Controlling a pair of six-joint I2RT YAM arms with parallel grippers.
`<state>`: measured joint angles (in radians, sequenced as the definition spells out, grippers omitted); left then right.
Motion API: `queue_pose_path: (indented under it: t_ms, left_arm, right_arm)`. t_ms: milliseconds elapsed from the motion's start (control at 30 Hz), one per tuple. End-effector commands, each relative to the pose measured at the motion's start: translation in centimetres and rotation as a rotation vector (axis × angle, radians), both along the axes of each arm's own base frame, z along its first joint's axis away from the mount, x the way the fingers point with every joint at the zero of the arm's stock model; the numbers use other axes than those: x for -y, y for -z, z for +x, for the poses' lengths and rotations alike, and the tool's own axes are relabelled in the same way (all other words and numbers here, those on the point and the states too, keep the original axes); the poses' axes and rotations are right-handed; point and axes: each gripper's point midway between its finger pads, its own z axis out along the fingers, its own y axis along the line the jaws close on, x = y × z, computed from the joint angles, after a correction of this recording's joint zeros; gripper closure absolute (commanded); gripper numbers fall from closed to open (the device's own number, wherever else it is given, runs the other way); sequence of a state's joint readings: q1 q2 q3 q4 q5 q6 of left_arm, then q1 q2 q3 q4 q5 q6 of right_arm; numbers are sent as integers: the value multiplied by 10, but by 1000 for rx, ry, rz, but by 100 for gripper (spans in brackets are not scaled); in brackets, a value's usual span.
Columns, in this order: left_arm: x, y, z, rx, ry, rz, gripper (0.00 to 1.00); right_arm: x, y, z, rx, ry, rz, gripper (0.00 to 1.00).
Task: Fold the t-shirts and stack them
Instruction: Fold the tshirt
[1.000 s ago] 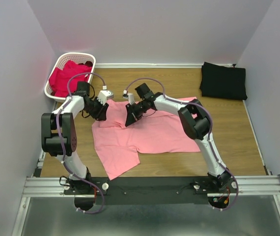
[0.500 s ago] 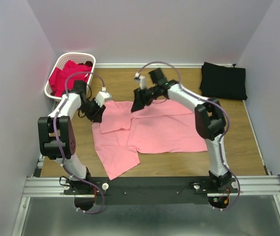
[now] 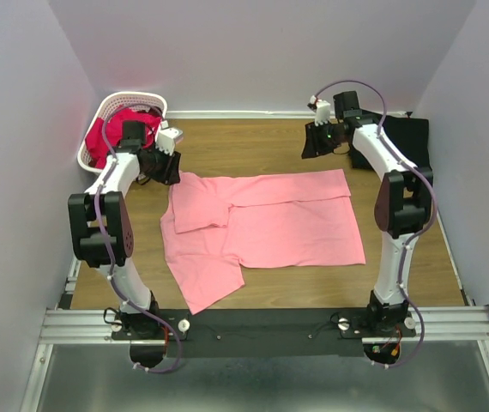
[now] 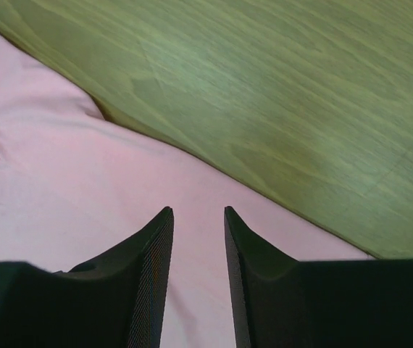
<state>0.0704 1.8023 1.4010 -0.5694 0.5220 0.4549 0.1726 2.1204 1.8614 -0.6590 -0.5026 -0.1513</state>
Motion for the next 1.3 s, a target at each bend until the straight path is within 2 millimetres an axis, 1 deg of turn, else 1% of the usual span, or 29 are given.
queue_pose_path:
  t_ms: [0,33,100,133,167,200,267,333,367,400,433,500,533,567,600,633,700,733,767,800,833,933,1000,1033,1133,1167,1200,1233,1267]
  left_arm:
    - [-3,22,-10,-72,-104,-34,46]
    - [-3,23,-9,-68,-114,-39,45]
    - [-5,34,-11,-97,-131,-39,44]
    - [-4,38,-12,-109,-131,-42,44]
    - [-3,39,-11,-112,-127,-50,44]
    - [-3,42,-11,-120,-132,-51,44]
    - [-4,44,-6,-113,-134,-57,44]
    - [-4,46,-4,-114,-131,-70,44]
    - [-4,43,-1,-106,-130,-80,43]
    - [-5,41,2,-100,-138,-89,43]
    - [-11,41,5,-98,-151,-93,43]
    - [-16,35,12,-81,-171,-115,43]
    - [-18,34,13,-86,-185,-126,48]
    - [-22,32,16,-77,-194,-126,51]
    - [-23,29,16,-66,-191,-118,58]
    - [-25,27,16,-58,-197,-110,60]
    - [-30,27,15,-43,-212,-74,64]
    - [-34,25,14,-34,-221,-59,67]
    - [-39,29,14,-37,-234,-34,68]
    - [-41,30,15,-35,-240,-23,68]
    - [-41,36,14,-52,-245,-18,69]
    - [-43,44,18,-70,-251,-12,71]
    - [-41,50,22,-85,-243,-22,71]
    - [-40,55,22,-99,-239,-26,69]
    - [-34,57,26,-101,-212,-39,62]
    - [-31,58,26,-104,-205,-43,61]
    - [-30,58,27,-104,-197,-49,60]
    - [-28,59,26,-105,-191,-50,59]
    - [-25,61,26,-108,-186,-51,58]
  right_arm:
    - [20,30,-12,-52,-13,-134,59]
    - [13,27,-14,-64,-25,-94,58]
    - [-2,19,-17,-81,-50,-24,56]
    - [-10,20,-19,-95,-62,-10,56]
    - [-18,13,-18,-90,-68,8,56]
    - [-23,13,-20,-97,-73,16,55]
    - [-43,8,-27,-106,-109,49,55]
    - [-61,5,-38,-130,-149,87,55]
    - [-78,5,-48,-142,-181,97,55]
    - [-87,6,-54,-155,-200,104,55]
    - [-106,5,-66,-172,-243,122,55]
    - [-126,6,-79,-191,-285,139,55]
    - [-137,5,-85,-198,-310,155,56]
    - [-154,6,-94,-206,-338,160,57]
    - [-162,9,-97,-214,-352,163,58]
    - [-175,12,-104,-220,-377,160,59]
    - [-183,18,-107,-224,-385,148,59]
    - [-183,26,-105,-228,-379,130,60]
    - [-184,32,-102,-226,-368,113,60]
    - [-184,30,-101,-222,-368,115,60]
    - [-180,36,-96,-208,-350,84,61]
    - [-173,38,-90,-184,-332,48,61]
    - [-161,37,-83,-165,-300,20,61]
    - [-149,38,-75,-163,-269,10,61]
    - [-121,38,-62,-154,-211,-14,60]
    - [-101,38,-50,-146,-173,-19,60]
    - [-89,36,-45,-138,-151,-23,60]
    - [-65,39,-35,-142,-101,-36,60]
    - [-53,40,-31,-138,-86,-46,59]
